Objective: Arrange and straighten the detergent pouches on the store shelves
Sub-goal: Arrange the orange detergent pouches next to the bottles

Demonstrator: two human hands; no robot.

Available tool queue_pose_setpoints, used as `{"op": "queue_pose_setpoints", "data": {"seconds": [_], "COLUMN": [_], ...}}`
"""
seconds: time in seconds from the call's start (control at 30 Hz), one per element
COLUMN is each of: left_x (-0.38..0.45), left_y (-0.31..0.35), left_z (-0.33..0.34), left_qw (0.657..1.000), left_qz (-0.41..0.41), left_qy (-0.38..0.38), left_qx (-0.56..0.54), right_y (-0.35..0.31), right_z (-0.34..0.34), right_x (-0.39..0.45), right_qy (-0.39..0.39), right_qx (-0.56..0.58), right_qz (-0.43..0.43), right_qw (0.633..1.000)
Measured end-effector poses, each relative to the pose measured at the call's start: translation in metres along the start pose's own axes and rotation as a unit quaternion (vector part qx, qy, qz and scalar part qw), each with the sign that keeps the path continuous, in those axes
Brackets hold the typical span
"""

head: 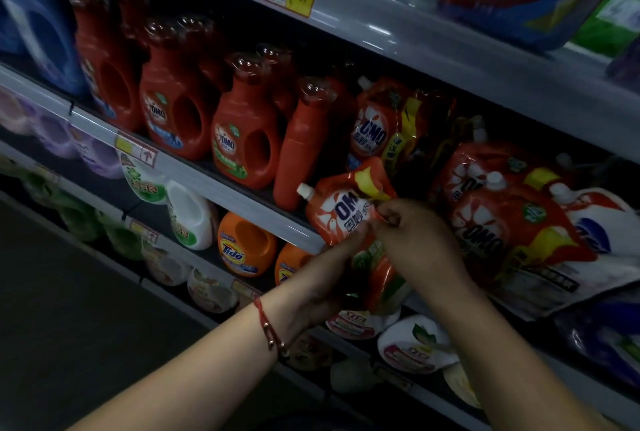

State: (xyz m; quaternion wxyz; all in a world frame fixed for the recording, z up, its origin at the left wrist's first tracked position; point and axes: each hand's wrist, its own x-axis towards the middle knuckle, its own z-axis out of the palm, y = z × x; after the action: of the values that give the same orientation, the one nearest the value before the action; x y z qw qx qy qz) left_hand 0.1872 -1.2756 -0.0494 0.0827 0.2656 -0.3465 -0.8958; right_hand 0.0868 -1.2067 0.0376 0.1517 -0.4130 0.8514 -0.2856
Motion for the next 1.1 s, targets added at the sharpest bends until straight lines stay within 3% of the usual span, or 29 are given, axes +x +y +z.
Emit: {"op": "queue_pose_setpoints", "data": {"seconds": [0.1, 0.3, 0.4, 0.5, 0.6, 0.7, 0.87, 1.1], "left_x": [0.000, 0.003, 0.003, 0.004, 0.004, 0.002, -0.005, -0.013], "left_y": [-0.013, -0.027, -0.027, -0.032, -0.038, -0.044, -0.035, 0.017], "left_z": [-0.001, -0.007, -0.009, -0.013, -0.015, -0.020, -0.036, -0.042], "left_qw": [0.998, 0.992, 0.986, 0.983, 0.978, 0.973, 0.958, 0.871], "left_qz": [0.050, 0.120, 0.153, 0.166, 0.183, 0.197, 0.212, 0.235], "left_qy": [0.025, 0.039, 0.066, 0.077, 0.097, 0.111, 0.121, 0.119], "left_qx": [-0.025, -0.011, -0.004, 0.002, 0.022, 0.050, 0.149, 0.414], "right_y": [-0.004, 0.001, 0.009, 0.020, 0.033, 0.038, 0.053, 0.055], "right_z": [-0.002, -0.014, -0.024, -0.026, -0.019, -0.013, 0.009, 0.020], "right_x": [-0.010, -0.020, -0.018, -0.013, -0.002, 0.008, 0.008, 0.009], "right_qy": [-0.002, -0.018, -0.063, -0.051, -0.038, -0.075, -0.137, -0.041], "right_qx": [-0.019, 0.002, 0.087, 0.229, 0.273, 0.277, 0.258, 0.314], "right_qz": [-0.038, -0.020, 0.043, 0.150, 0.220, 0.264, 0.265, 0.216], "right_qw": [0.999, 1.000, 0.993, 0.960, 0.936, 0.921, 0.919, 0.924]}}
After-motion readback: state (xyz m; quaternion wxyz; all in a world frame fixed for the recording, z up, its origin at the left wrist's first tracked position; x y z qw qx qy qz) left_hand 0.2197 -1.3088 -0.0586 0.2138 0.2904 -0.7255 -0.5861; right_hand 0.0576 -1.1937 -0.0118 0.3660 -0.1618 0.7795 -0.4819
